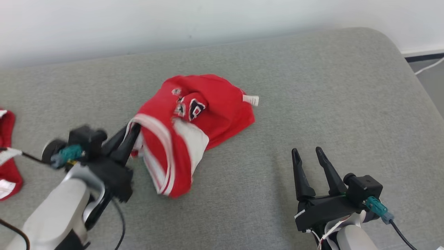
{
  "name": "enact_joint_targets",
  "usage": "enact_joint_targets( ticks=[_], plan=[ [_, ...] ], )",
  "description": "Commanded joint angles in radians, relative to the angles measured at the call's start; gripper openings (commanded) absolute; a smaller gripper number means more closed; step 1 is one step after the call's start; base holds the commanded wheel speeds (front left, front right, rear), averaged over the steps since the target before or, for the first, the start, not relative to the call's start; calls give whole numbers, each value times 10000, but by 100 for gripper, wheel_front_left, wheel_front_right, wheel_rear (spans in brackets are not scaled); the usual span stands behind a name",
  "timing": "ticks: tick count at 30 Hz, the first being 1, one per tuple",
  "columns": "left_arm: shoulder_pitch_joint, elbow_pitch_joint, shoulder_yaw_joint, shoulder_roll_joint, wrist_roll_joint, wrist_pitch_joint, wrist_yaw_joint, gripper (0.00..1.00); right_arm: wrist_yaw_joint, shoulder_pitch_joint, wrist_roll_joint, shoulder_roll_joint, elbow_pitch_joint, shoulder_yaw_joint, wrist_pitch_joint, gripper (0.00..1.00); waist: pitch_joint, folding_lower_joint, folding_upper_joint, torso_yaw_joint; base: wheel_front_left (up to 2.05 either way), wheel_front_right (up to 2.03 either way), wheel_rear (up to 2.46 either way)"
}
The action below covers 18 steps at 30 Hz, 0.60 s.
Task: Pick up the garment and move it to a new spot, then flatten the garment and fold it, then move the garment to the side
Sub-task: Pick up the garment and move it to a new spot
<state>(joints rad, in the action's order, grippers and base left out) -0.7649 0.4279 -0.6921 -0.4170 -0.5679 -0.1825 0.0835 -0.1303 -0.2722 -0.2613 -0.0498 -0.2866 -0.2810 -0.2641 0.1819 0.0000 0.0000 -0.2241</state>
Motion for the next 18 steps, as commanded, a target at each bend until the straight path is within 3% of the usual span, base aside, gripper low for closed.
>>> enact_joint_targets(
  ticks=[1,2,3,4,5,12,18],
  plan=[
    [185,229,-57,-9,13,-146,58,0,-8,93,92,-12,-45,-36,-12,100,-57,0,0,136,0,0,0],
    [211,552,-39,77,-37,-341,120,0,-8,118,114,-12,-84,-16,-12,100,-89,0,0,217,0,0,0],
    [283,917,-27,141,-90,-440,138,13,-8,134,104,-12,-103,-49,-12,100,-111,0,0,283,0,0,0],
    [336,1261,-154,166,45,-525,193,44,-8,133,102,-12,-134,-72,-12,100,-143,0,0,345,0,0,0],
    [358,1607,-158,251,66,-603,185,100,-8,132,94,-11,-185,-110,-12,100,-170,0,0,397,0,0,0],
    [813,2534,-182,969,282,-828,195,100,-8,256,24,-12,-300,-75,-12,100,-335,0,0,825,0,0,0],
    [2165,1293,439,1282,534,-830,-288,100,-8,537,67,-14,-294,74,-12,100,-500,0,0,1137,0,0,0]
  ],
)
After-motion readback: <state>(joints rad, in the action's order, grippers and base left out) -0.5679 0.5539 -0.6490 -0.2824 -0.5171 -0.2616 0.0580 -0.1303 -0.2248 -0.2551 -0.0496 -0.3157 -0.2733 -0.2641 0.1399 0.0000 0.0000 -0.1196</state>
